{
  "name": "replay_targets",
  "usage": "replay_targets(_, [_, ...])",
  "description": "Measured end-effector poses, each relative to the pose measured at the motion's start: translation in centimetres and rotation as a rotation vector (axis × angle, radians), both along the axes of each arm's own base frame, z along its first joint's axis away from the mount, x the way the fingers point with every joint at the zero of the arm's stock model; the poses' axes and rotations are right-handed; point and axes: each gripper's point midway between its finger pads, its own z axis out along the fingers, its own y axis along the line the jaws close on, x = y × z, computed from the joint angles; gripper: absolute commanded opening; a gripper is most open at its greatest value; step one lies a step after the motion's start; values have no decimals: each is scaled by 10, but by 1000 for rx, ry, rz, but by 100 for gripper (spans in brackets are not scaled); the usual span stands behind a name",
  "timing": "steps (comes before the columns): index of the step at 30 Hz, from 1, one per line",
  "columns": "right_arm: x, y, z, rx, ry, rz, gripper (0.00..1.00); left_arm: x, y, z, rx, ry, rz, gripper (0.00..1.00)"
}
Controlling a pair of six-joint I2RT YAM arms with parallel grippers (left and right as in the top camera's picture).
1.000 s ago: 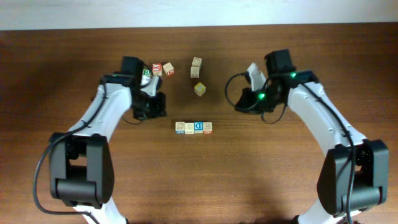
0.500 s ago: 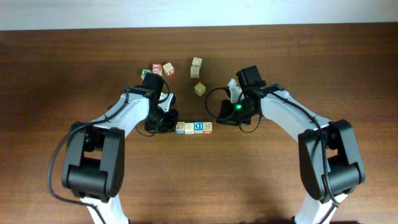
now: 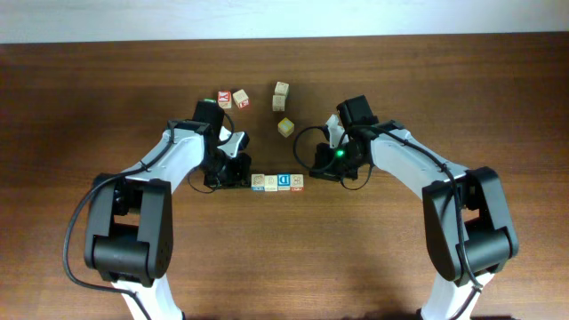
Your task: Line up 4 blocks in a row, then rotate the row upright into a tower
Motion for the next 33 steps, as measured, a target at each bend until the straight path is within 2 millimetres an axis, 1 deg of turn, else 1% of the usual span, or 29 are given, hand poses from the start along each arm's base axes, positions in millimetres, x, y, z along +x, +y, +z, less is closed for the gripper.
replay_targets(5, [-2, 3, 0, 9, 39, -43, 4, 4, -3, 1, -8, -27, -13, 0])
replay_targets(9, [-5, 1, -6, -8, 93, -94, 4, 1, -16, 0, -7, -39, -56, 0])
replay_targets(16, [-13, -2, -10, -26, 145, -116, 4, 2, -17, 1, -11, -44, -56, 0])
replay_targets(19, [-14, -3, -12, -34, 147, -119, 4, 2, -17, 1, -11, -44, -56, 0])
replay_targets(21, [-14, -4, -16, -41, 156, -120, 4, 2, -17, 1, -11, -44, -56, 0])
replay_targets(24, [-13, -3, -19, -40, 154, -118, 4, 2, -17, 1, -11, -44, -56, 0])
replay_targets(33, [-8, 6, -13, 19, 69, -7, 4, 3, -13, -1, 9, -48, -53, 0])
